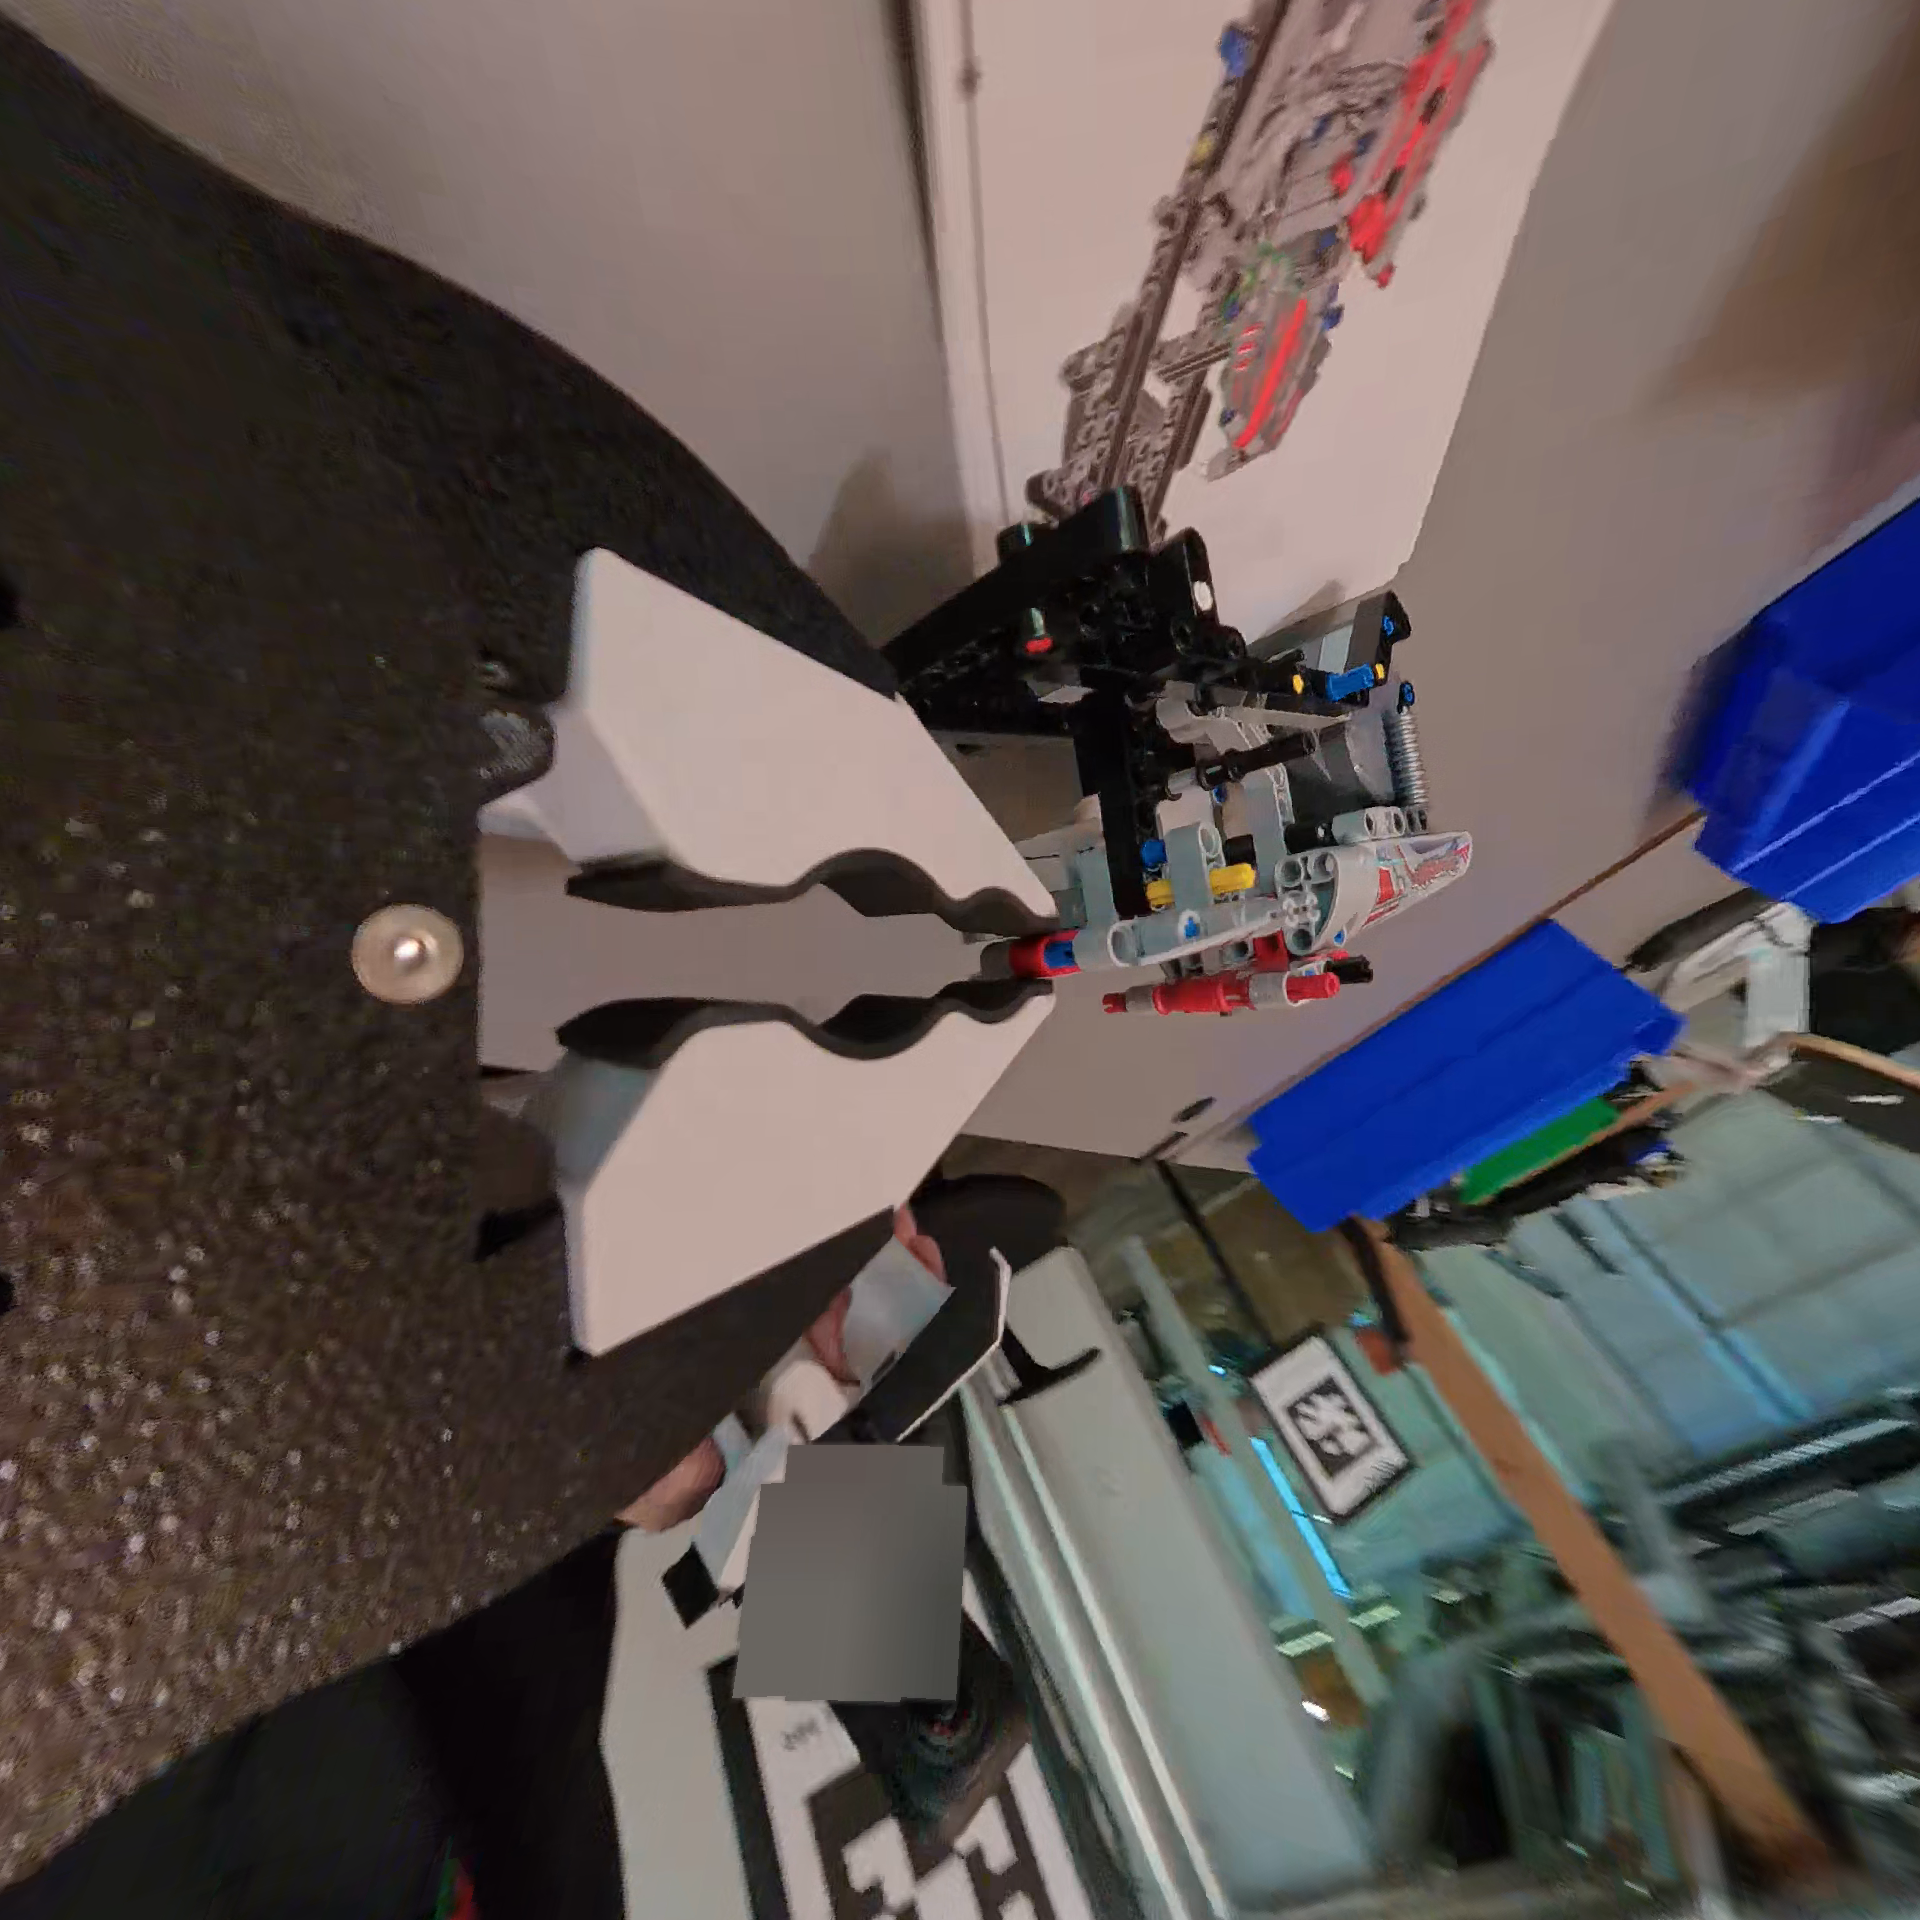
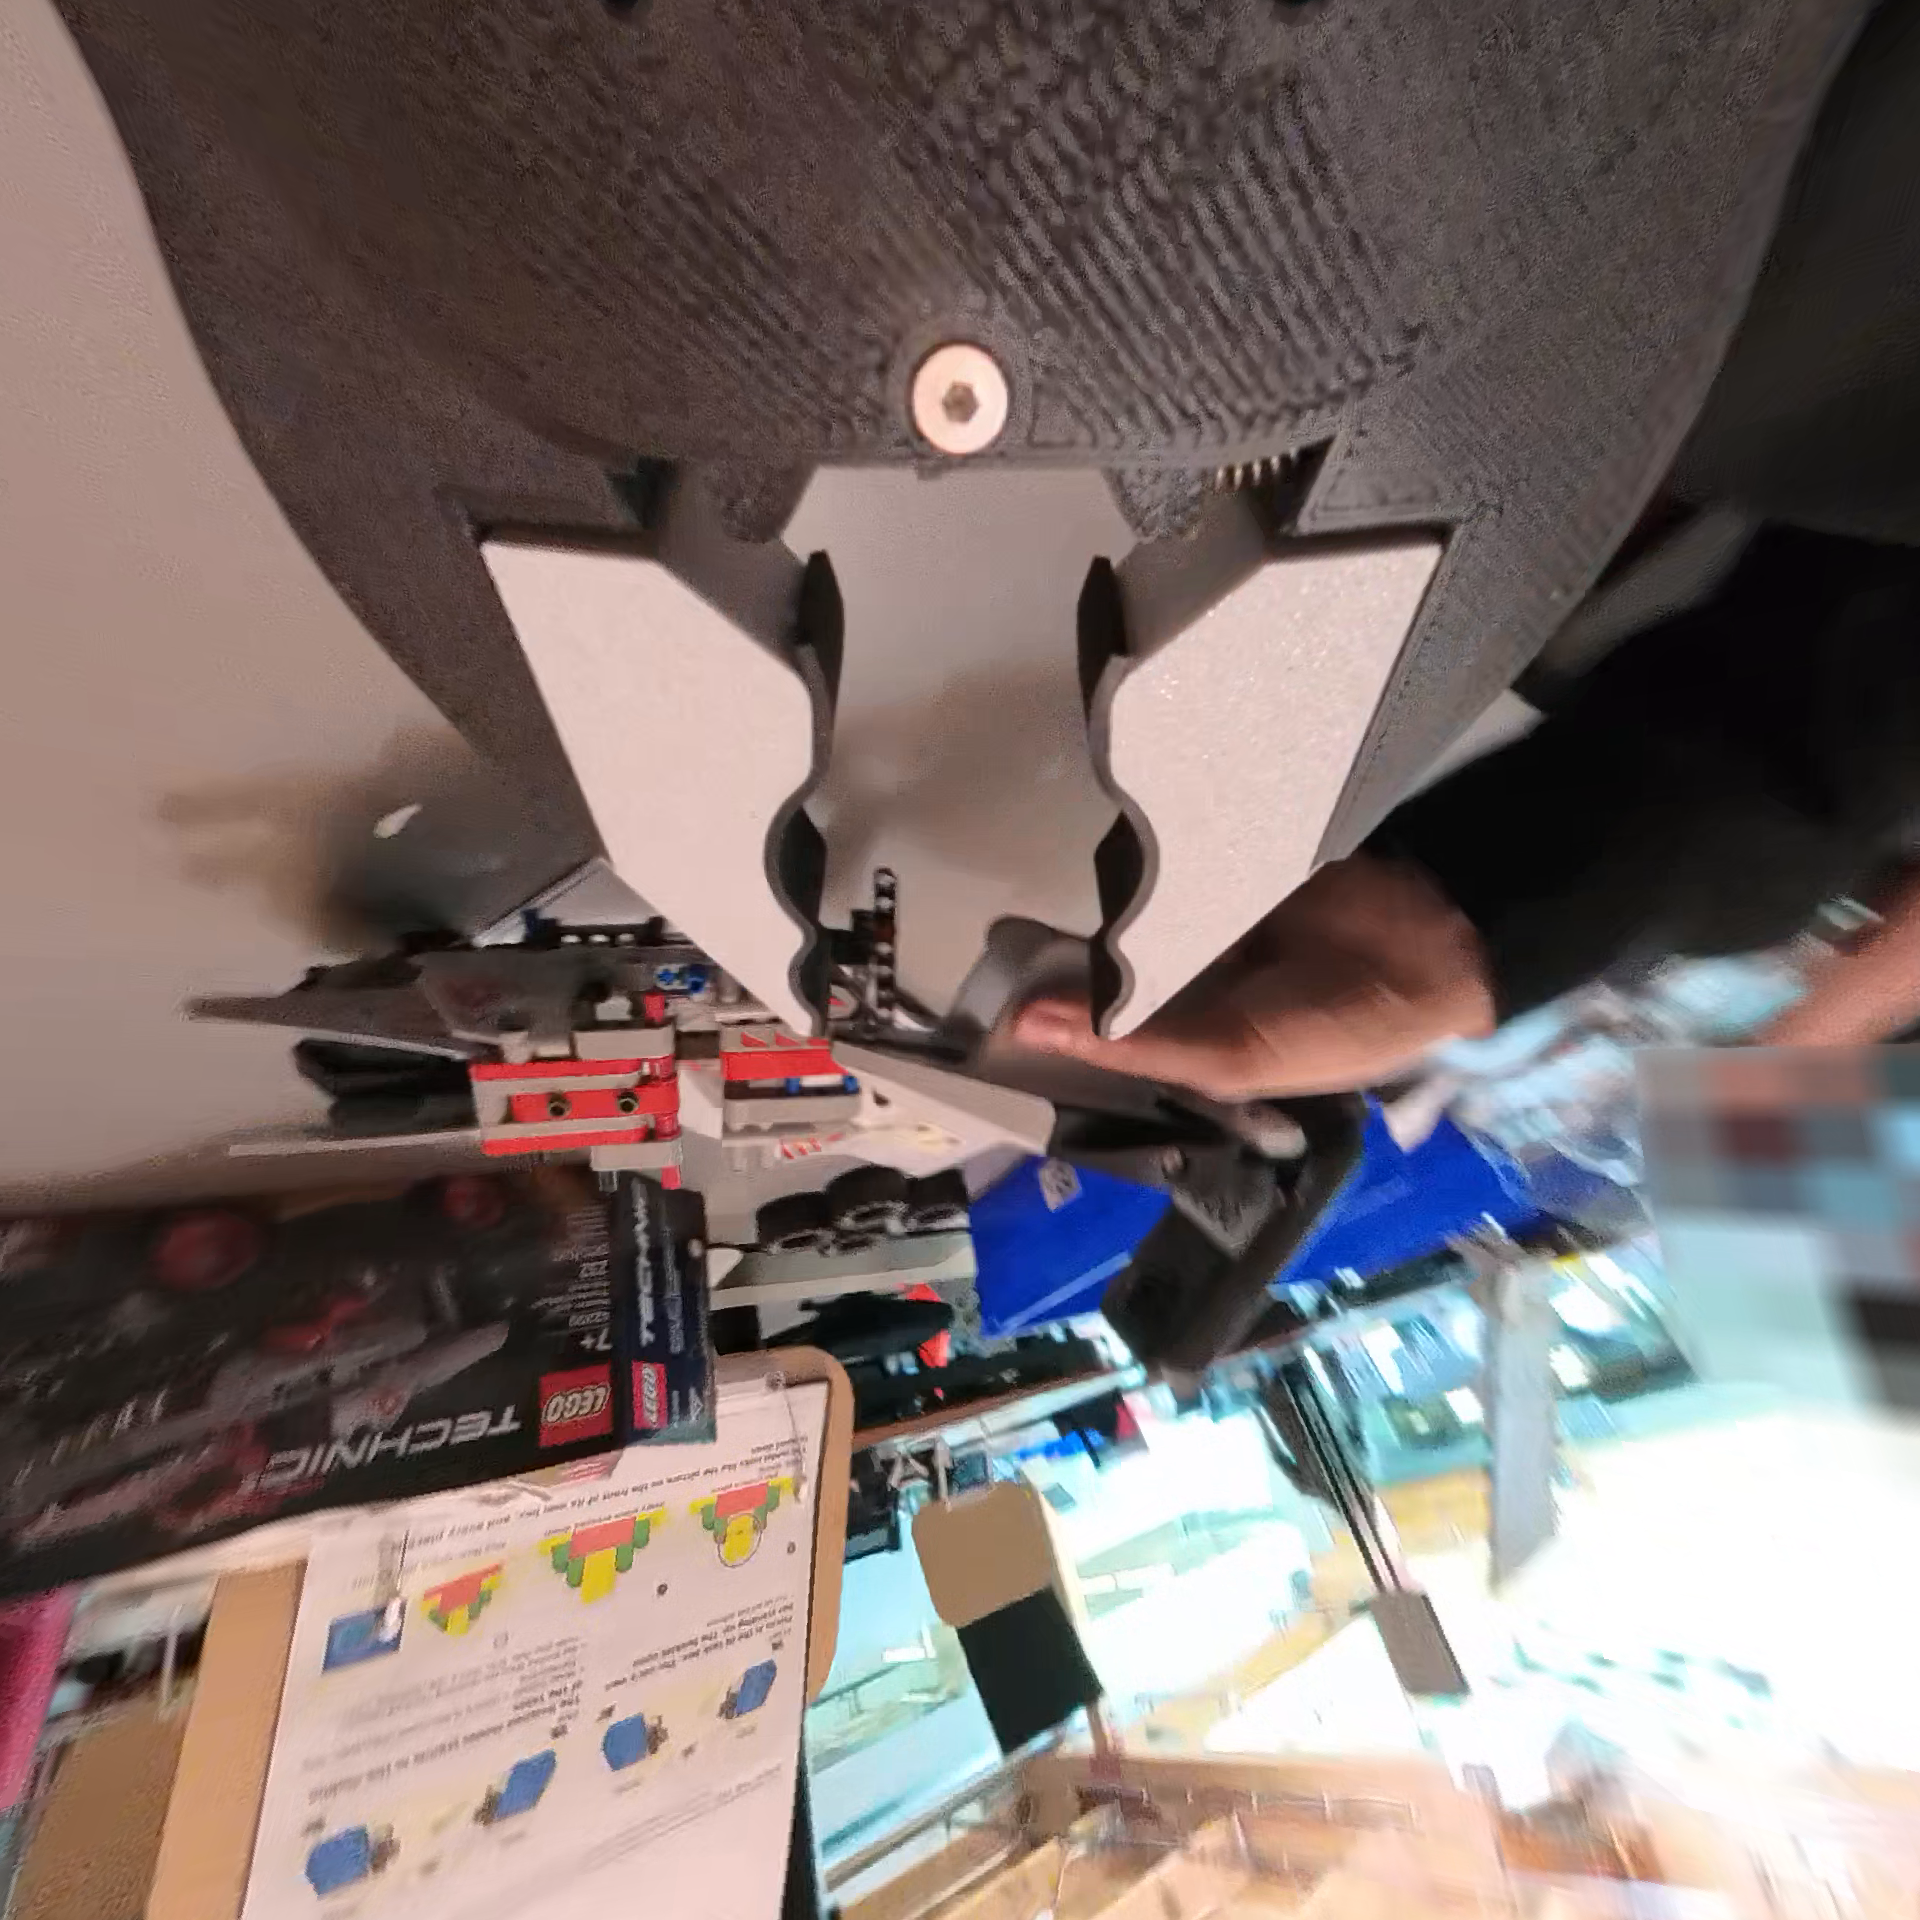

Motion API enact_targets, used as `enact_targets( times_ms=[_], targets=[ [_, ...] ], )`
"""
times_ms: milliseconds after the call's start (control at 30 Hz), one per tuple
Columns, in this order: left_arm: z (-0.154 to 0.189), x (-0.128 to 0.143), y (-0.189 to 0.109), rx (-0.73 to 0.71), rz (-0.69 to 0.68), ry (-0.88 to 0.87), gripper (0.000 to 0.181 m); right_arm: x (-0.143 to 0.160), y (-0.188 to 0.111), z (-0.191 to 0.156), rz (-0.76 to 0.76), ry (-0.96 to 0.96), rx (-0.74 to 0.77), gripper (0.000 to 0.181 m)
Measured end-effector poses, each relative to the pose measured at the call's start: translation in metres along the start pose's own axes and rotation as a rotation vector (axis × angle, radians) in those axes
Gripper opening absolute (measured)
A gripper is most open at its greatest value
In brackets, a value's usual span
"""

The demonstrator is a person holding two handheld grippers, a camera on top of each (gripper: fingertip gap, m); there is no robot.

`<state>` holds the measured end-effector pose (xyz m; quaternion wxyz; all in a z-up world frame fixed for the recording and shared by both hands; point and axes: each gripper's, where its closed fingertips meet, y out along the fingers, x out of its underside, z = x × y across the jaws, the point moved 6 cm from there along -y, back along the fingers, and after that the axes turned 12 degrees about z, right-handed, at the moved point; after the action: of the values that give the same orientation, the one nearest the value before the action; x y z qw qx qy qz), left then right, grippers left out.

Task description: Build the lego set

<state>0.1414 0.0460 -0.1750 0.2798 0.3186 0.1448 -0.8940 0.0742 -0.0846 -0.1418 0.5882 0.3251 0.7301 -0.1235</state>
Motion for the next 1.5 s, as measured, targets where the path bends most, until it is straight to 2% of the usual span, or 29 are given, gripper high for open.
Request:
enact_targets(
  times_ms=[100,200,267,367,467,733,800,900,967,1033,1100,1200,1333,1500],
  targets=[
    [0.005,0.004,-0.004,-0.017,0.088,-0.08,0.006,0.007,0.001,0.008,-0.011,0.391,-0.044,0.053],
    [0.009,0.006,-0.009,-0.031,0.153,-0.12,0.006,0.031,0.002,0.027,0.042,0.773,-0.007,0.034],
    [0.013,0.008,-0.013,-0.035,0.187,-0.121,0.006,0.042,0.006,0.03,0.072,0.913,-0.026,0.022],
    [0.019,0.013,-0.017,-0.043,0.23,-0.117,0.006,0.05,0.018,0.023,0.049,1.045,-0.05,0.037],
    [0.026,0.02,-0.02,-0.044,0.259,-0.108,0.006,0.055,0.026,0.026,0.096,1.083,0.003,0.034],
    [0.026,0.027,-0.026,-0.049,0.327,-0.111,0.006,0.07,0.04,0.02,0.094,1.264,-0.018,0.036],
    [0.026,0.029,-0.027,-0.072,0.351,-0.08,0.006,0.068,0.041,0.023,0.144,1.282,0.0,0.034],
    [0.025,0.036,-0.027,-0.085,0.355,-0.05,0.006,0.069,0.043,0.026,0.156,1.27,0.029,0.046],
    [0.025,0.041,-0.025,-0.086,0.34,-0.048,0.005,0.071,0.048,0.021,0.126,1.285,-0.005,0.051],
    [0.026,0.043,-0.024,-0.088,0.355,-0.04,0.005,0.074,0.049,0.021,0.107,1.271,0.025,0.039],
    [0.026,0.042,-0.024,-0.105,0.36,0.001,0.007,0.074,0.047,0.021,0.103,1.296,0.038,0.034],
    [0.026,0.04,-0.026,-0.118,0.367,0.04,0.008,0.07,0.044,0.022,0.131,1.346,0.024,0.04],
    [0.027,0.041,-0.022,-0.11,0.351,0.048,0.008,0.071,0.044,0.025,0.115,1.278,0.04,0.031],
    [0.031,0.03,-0.034,-0.08,0.256,0.125,0.021,0.068,0.035,0.032,0.063,1.274,0.002,0.031]
  ],
)
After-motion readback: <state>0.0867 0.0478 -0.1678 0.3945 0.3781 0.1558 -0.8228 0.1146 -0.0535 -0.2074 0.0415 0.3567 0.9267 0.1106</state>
